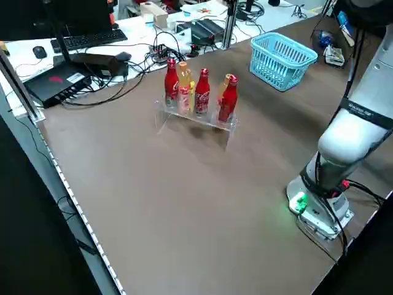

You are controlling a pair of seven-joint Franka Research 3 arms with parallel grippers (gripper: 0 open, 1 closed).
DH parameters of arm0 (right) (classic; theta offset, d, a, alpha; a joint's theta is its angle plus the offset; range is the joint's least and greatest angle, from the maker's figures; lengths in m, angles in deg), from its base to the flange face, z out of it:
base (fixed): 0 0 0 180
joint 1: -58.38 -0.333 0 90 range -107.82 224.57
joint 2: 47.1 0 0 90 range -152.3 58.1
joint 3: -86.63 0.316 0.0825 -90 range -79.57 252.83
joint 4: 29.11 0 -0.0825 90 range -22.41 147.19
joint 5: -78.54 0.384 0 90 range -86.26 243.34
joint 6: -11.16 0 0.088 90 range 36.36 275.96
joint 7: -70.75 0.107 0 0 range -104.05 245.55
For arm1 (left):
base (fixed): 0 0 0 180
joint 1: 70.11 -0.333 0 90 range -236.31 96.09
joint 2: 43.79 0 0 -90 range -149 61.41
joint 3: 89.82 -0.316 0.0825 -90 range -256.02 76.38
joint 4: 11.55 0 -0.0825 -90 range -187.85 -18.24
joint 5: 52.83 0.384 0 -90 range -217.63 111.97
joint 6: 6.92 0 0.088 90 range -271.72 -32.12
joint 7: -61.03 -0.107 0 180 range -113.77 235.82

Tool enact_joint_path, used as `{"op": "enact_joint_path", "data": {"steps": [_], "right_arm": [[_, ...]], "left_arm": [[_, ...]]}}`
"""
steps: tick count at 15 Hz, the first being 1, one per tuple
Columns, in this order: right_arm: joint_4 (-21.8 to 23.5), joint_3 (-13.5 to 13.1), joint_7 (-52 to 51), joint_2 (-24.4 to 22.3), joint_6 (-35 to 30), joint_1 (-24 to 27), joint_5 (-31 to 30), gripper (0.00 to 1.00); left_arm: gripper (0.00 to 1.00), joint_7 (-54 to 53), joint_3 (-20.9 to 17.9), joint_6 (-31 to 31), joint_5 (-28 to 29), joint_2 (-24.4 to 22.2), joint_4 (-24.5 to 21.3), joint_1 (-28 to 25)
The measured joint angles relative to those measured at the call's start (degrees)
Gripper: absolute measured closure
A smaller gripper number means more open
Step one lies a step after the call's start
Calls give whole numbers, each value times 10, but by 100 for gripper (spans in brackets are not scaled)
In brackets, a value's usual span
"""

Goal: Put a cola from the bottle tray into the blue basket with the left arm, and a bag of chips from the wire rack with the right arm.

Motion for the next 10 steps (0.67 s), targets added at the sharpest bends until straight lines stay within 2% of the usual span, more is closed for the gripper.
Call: {"op": "enact_joint_path", "data": {"steps": [4,10], "right_arm": [[0,0,0,0,0,-1,0,0],[0,1,0,0,0,-1,0,0]], "left_arm": [[0,-1,-7,28,0,-21,-10,-2],[0,-1,-8,28,0,-26,-24,-3]]}}
